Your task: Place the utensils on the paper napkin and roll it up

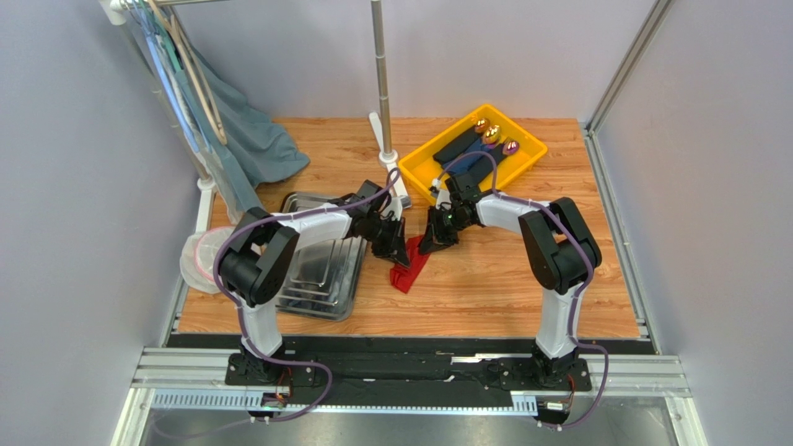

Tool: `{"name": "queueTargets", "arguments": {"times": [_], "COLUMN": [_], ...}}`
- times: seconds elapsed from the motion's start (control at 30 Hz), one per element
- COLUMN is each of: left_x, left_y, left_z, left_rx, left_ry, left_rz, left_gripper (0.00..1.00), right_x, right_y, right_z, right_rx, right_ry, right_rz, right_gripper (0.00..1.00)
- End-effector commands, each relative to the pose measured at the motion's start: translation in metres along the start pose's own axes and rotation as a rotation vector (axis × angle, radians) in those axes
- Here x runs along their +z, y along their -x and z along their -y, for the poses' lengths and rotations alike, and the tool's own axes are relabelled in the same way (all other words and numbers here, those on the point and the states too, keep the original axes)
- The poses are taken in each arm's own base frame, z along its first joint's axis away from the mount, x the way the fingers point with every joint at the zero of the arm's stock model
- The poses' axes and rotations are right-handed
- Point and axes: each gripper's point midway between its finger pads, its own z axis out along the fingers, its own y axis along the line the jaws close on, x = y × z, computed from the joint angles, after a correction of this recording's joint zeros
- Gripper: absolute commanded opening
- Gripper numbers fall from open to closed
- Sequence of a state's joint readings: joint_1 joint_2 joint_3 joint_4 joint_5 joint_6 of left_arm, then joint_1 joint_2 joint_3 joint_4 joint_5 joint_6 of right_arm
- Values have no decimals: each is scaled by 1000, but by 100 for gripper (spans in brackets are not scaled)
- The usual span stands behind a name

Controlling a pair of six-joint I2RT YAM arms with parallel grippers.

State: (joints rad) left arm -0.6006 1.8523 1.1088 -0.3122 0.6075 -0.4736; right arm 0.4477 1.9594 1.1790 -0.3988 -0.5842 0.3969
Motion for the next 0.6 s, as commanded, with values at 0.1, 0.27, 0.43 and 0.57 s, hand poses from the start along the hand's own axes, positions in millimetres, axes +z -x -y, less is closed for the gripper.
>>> {"name": "queueTargets", "arguments": {"times": [0.1,0.27,0.43,0.57], "left_x": [-2,9,25,36], "left_y": [4,-1,-9,-13], "left_z": [35,46,37,30], "left_rx": [66,110,97,69], "left_ry": [-84,-129,-129,-142], "left_rz": [31,29,9,2], "left_gripper": [0,0,0,0], "right_x": [20,21,22,22], "right_y": [-14,-14,-15,-16], "right_z": [43,44,44,47], "right_rx": [27,35,35,37], "right_ry": [-161,-166,-167,-177], "right_rz": [-31,-33,-35,-36], "right_gripper": [0,0,0,0]}}
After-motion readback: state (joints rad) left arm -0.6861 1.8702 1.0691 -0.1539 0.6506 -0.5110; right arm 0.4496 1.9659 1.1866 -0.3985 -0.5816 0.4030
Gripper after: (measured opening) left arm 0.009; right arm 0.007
